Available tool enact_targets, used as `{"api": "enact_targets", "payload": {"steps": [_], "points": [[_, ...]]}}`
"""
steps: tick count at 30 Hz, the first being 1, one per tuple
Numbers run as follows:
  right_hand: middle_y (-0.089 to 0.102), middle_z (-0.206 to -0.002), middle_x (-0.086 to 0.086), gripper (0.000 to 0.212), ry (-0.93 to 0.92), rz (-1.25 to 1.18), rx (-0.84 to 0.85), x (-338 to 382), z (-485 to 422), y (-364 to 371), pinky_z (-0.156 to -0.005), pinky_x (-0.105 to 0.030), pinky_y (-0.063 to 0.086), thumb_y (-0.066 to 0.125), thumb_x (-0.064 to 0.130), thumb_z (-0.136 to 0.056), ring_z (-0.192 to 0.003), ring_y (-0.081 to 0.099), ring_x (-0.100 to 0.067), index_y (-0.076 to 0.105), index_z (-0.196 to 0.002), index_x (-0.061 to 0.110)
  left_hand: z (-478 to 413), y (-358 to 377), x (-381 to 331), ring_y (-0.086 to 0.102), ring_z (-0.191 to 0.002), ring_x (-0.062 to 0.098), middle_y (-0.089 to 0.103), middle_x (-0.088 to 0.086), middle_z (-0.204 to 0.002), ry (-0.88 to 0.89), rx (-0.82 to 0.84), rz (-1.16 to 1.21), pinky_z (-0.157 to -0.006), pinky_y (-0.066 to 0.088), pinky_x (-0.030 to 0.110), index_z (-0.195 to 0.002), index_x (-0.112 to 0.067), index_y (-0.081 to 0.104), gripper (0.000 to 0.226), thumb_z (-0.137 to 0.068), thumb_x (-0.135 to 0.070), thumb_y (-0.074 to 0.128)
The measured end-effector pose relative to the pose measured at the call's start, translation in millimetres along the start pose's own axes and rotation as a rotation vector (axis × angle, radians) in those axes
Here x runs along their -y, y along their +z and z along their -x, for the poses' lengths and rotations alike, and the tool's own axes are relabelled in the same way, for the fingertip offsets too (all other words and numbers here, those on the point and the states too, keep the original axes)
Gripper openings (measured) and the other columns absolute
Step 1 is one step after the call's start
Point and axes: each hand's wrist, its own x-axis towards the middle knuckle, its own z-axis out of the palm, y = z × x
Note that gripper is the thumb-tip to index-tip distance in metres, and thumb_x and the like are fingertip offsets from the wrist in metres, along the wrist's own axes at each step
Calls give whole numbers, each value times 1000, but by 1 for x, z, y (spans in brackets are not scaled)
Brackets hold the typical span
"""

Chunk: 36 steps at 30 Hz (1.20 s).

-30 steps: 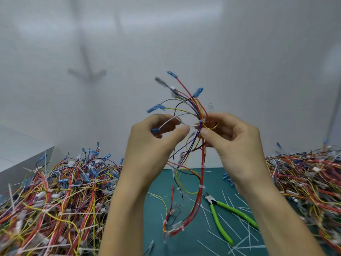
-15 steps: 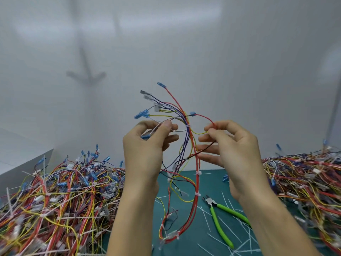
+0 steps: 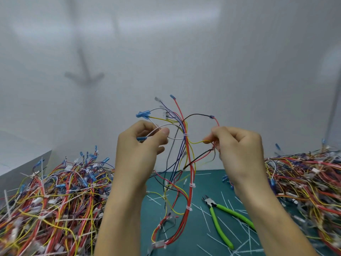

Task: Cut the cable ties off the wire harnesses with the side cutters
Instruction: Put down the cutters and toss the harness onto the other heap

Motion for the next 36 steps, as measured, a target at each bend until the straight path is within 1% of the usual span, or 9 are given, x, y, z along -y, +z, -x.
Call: {"api": "enact_targets", "payload": {"steps": [5, 9, 11, 14, 17, 21, 25, 31, 36], "points": [[57, -47, 1, 36, 121, -51, 79, -6, -7, -2, -53, -27, 30, 53, 19, -87, -40, 42, -6, 70, -56, 25, 2, 1, -4, 75, -73, 18, 77, 1, -79, 4, 14, 126, -71, 61, 28, -86, -9, 54, 10, -95, -8, 60], [61, -52, 1, 35, 123, -2, 116, -7, -11, -8, -50, -27, 31, 53, 17, -90, -40, 42, -7, 70, -60, 24, 0, -2, -5, 76, -73, 22, 77, 3, -80, 34, -33, 199, -65, 61, 26, -93, -7, 51, 7, -99, -8, 53], [67, -60, 4, 30, 68, -22, 97, -5, -11, -10, -49, -26, 35, 56, 19, -91, -46, 47, -7, 70, -64, 17, -1, -5, -4, 76, -73, 22, 77, 4, -80, 46, -37, 221, -63, 59, 24, -94, -7, 51, 7, -101, -9, 51], [71, -76, 16, 17, -117, 66, 88, -3, -9, -10, -64, -27, 46, 63, 28, -91, -64, 58, 0, 75, -79, 28, -1, -4, -3, 76, -75, 22, 77, 4, -81, 47, -19, 243, -63, 59, 22, -98, -4, 51, 8, -101, -11, 50], [69, -75, 27, 16, -204, 113, 240, 3, -3, -7, -68, -15, 43, 63, 33, -92, -70, 62, 4, 78, -88, 32, 0, 1, -2, 76, -76, 22, 77, 6, -81, 38, 25, 291, -64, 58, 21, -98, -2, 51, 8, -101, -10, 50], [76, -86, 10, 18, -213, 20, 348, 7, 3, 1, -91, -37, 54, 62, 29, -95, -91, 70, -10, 78, -90, 23, 1, 7, 0, 75, -78, 21, 76, 7, -80, 53, 68, 292, -68, 58, 22, -97, -2, 52, 6, -100, -7, 52], [77, -80, 5, 11, -94, -129, 404, 8, 2, 1, -78, -17, 53, 65, 24, -93, -79, 73, -8, 73, -93, 17, 0, 8, 0, 74, -83, 21, 75, 10, -82, 68, 94, 331, -75, 58, 24, -92, -3, 56, 4, -96, -5, 57], [78, -80, -5, 12, 33, -375, 386, 9, 3, 1, -68, -13, 53, 72, 1, -84, -74, 73, -10, 64, -87, 10, 0, 9, 2, 72, -79, 16, 72, 5, -79, 38, 111, 297, -70, 57, 22, -87, -6, 65, 8, -89, -14, 67], [78, -82, -5, 21, 28, -420, 307, 9, -2, -4, -70, -13, 52, 75, 4, -81, -77, 73, -11, 63, -98, 9, -1, 1, 5, 58, -52, 11, 72, -1, -76, 13, 87, 97, -56, 55, 22, -78, -16, 71, 16, -90, -26, 68]]}}
